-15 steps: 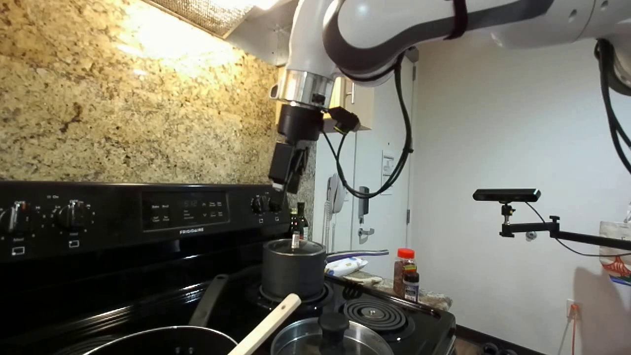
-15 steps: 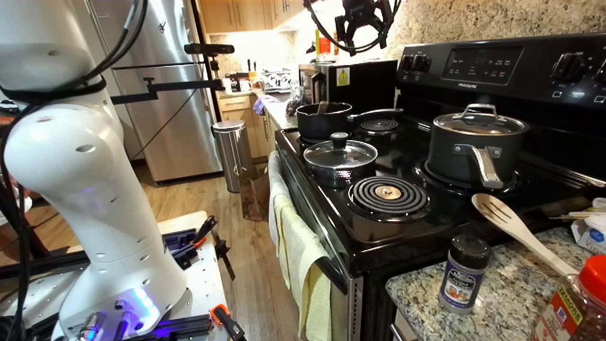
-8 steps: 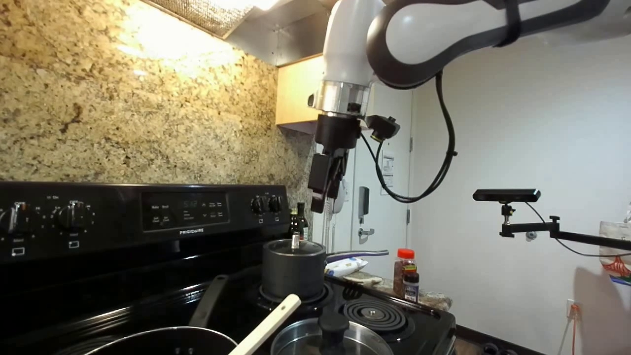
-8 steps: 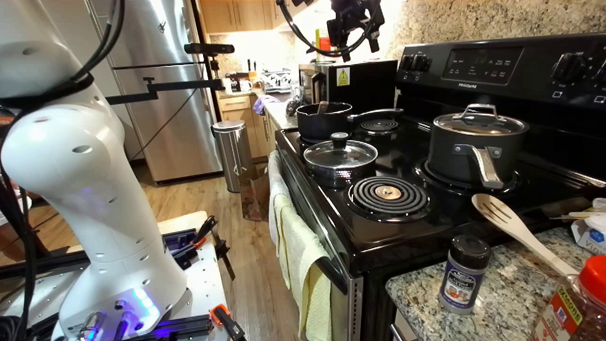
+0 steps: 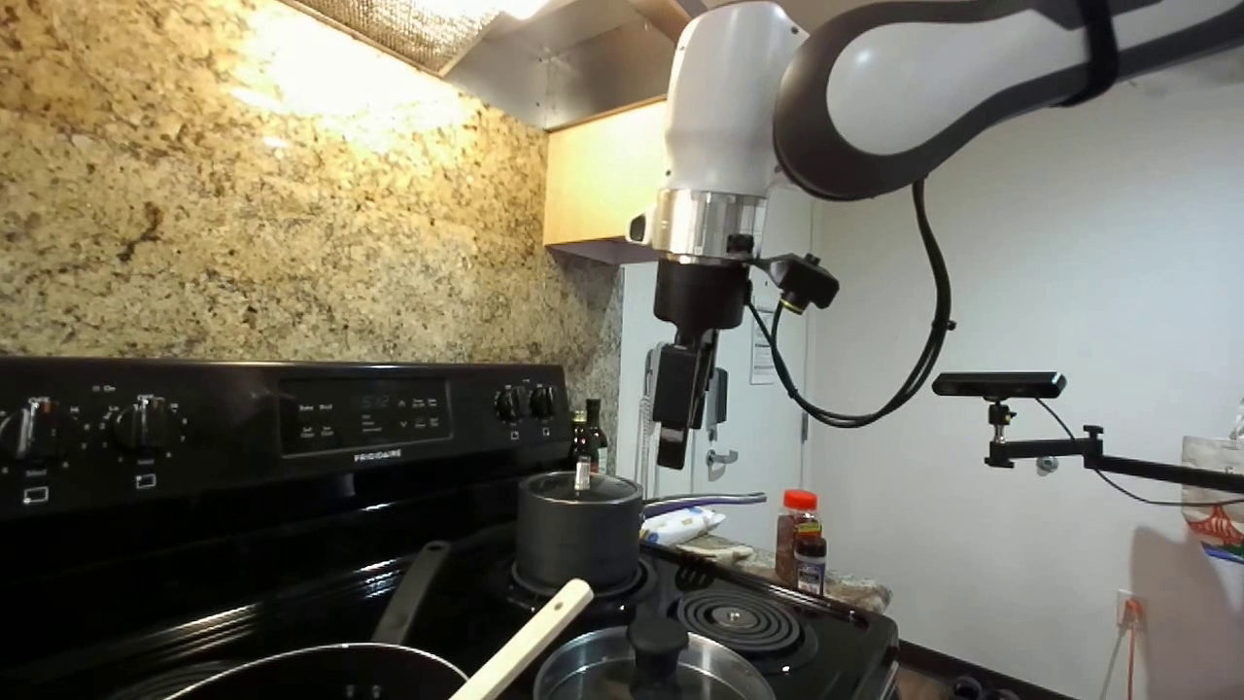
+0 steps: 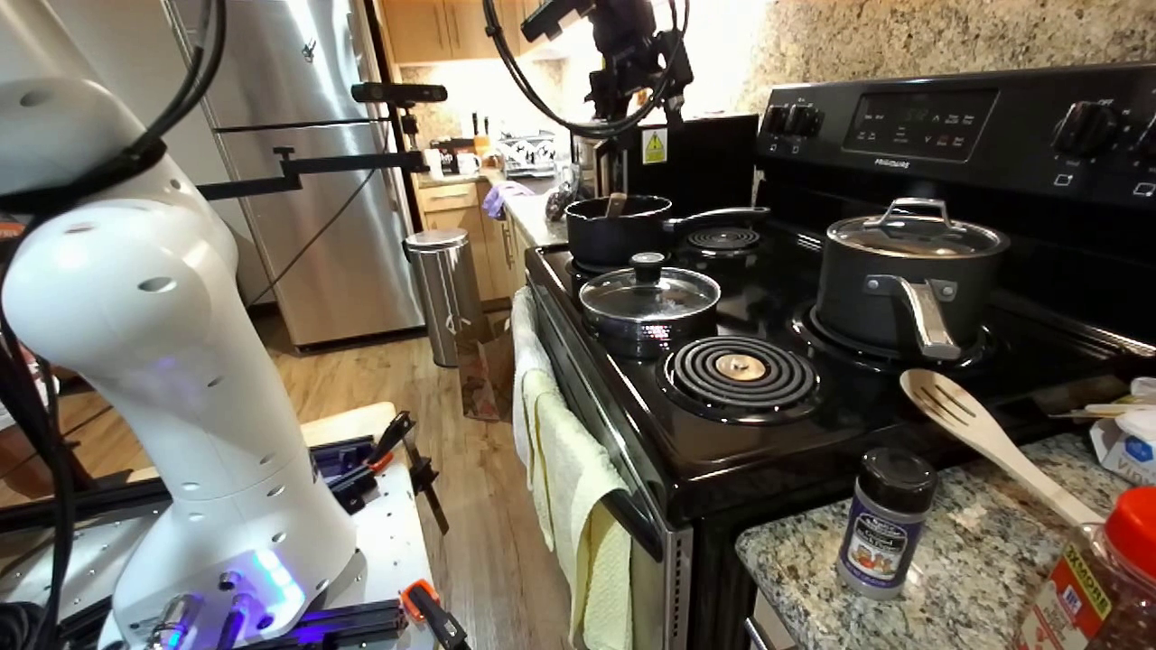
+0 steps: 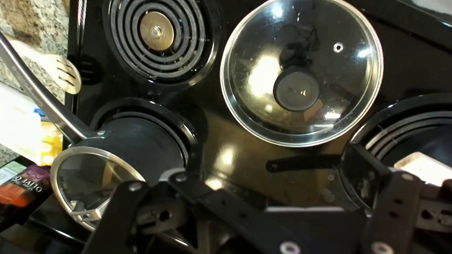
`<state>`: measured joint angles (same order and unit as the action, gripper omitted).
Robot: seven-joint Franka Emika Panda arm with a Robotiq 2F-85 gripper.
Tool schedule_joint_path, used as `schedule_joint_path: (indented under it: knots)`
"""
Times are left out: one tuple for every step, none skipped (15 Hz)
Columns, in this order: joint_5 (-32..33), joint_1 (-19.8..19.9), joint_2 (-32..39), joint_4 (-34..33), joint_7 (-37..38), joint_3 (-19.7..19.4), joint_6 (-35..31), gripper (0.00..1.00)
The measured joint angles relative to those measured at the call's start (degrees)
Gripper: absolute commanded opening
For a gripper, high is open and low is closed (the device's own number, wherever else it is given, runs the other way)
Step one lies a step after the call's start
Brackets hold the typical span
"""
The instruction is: Place the wooden spoon in the pot
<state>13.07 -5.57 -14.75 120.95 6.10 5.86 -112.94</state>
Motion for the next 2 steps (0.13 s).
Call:
schedule_joint_path:
  knots:
    - [0.00, 0.00, -0.46, 0.56, 0.01, 0.06, 0.00, 1.00]
    - [0.00, 0.00, -0.81, 0.91, 0.01, 0.08, 0.00, 1.00]
